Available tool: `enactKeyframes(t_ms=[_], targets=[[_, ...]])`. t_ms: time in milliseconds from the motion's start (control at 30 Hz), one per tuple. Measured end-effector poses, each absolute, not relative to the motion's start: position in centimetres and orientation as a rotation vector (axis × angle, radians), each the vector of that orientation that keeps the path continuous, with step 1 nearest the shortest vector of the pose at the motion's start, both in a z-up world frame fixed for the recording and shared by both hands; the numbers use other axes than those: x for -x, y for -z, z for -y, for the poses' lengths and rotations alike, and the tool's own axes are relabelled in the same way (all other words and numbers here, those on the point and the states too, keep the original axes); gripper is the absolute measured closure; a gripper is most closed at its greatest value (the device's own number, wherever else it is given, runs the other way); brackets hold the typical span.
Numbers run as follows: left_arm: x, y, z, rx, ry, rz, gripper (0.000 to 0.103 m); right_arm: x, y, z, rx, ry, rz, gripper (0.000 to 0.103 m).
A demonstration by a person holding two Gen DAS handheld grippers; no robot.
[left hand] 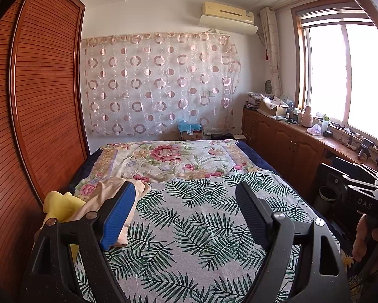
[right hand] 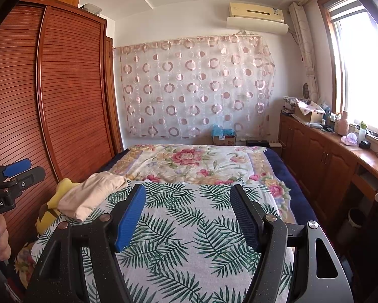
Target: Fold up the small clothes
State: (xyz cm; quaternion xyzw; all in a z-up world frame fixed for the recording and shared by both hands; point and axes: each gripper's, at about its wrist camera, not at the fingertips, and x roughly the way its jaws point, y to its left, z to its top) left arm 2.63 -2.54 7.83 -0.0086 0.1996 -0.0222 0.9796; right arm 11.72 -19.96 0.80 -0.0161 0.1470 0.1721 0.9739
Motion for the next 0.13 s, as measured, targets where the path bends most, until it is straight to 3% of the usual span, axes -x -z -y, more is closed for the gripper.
enactKeyframes(t_ms=[133], targets=[[-2.6,-7.92,2.51,0.018,0.044,-0.401,0.021,-11.67,-0.73,20.01,0.033,-0.347,-0.297,0.032]])
